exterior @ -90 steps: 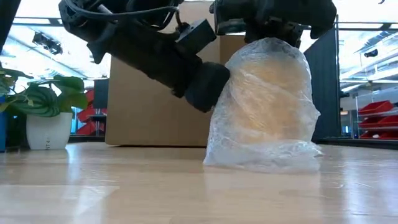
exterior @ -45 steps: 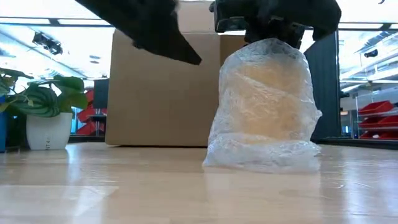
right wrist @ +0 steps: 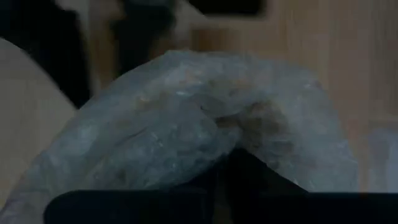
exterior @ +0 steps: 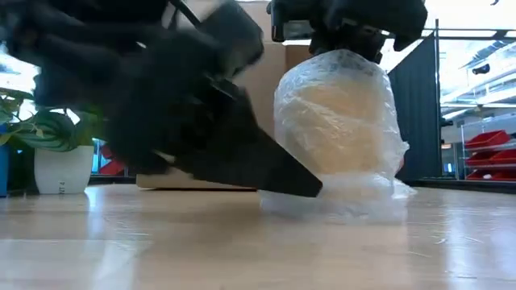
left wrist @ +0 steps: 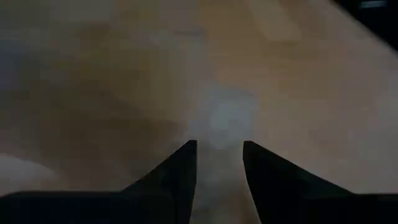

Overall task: Wrap mug
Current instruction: Wrap the yellow mug with the bubble wrap

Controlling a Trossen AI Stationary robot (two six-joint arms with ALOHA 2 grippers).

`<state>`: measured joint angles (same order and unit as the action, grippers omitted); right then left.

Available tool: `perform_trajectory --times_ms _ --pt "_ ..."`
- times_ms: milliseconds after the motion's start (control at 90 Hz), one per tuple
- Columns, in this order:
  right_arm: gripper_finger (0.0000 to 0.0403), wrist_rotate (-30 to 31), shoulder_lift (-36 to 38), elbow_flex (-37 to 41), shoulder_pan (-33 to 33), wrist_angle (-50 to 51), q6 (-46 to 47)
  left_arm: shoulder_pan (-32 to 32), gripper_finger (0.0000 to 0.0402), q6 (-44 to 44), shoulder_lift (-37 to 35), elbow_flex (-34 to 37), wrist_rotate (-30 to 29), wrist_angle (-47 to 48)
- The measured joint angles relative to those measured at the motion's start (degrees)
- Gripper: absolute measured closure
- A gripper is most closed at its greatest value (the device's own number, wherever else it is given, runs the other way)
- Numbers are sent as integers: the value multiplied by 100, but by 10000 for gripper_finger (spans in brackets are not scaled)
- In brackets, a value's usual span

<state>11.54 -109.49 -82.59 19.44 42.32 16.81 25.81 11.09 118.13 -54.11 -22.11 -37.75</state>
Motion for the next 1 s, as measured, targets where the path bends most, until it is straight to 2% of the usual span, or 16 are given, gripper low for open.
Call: perform_trajectory --times_ms 111,233,433,744,1000 --pt "403 -29 0 2 -4 -15 1 -276 285 15 2 -4 349 126" --pt "403 83 -2 2 -26 23 36 -458 285 11 -14 -31 370 576" --pt "403 327 -7 4 -144 40 114 -558 285 51 -27 -36 56 1117" --pt "403 51 14 186 -131 -107 -138 -583 285 -42 -9 -24 -174 1114" --pt "403 44 548 214 -3 2 -174 -646 285 -188 -260 11 -612 1416"
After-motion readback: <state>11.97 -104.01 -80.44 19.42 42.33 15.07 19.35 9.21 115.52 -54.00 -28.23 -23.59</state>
